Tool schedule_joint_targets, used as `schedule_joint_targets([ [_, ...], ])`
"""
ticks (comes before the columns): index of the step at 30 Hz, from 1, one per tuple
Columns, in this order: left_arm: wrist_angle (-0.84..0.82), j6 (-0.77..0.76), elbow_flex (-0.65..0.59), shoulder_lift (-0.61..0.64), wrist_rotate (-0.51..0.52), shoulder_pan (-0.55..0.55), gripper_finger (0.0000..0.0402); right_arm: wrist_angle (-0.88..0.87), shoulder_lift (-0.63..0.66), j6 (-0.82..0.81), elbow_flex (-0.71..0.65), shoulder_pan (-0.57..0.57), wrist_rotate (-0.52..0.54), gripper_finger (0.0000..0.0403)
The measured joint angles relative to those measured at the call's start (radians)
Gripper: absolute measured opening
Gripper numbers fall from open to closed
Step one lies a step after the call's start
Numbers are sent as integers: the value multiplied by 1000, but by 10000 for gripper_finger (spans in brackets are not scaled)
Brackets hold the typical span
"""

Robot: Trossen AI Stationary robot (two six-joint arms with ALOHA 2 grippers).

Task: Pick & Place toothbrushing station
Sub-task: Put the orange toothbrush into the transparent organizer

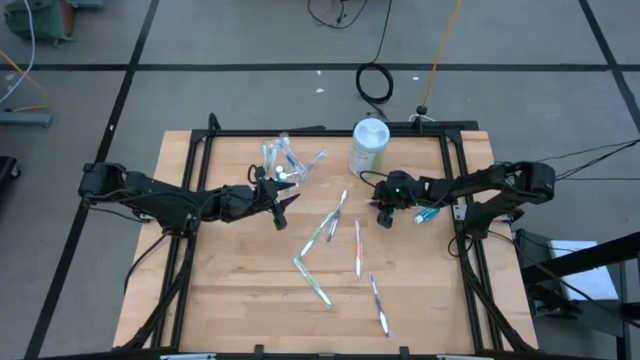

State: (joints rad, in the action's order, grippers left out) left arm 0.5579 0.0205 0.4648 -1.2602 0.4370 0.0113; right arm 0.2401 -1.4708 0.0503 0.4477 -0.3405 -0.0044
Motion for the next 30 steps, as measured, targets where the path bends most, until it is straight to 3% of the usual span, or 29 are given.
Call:
schedule_joint_targets([
  [7,0,-1,0,0,0,0,161,-20,60,-19,-4,0,4,21],
  [15,-6,-4,0,0,-1,0,161,-38,288,-21,-4,8,-10,17],
  [22,4,-30,0,0,-2,0,161,-5,514,-46,-4,13,-216,17],
  [30,39,-26,0,0,-59,0,161,381,650,-95,-3,89,-369,17],
])
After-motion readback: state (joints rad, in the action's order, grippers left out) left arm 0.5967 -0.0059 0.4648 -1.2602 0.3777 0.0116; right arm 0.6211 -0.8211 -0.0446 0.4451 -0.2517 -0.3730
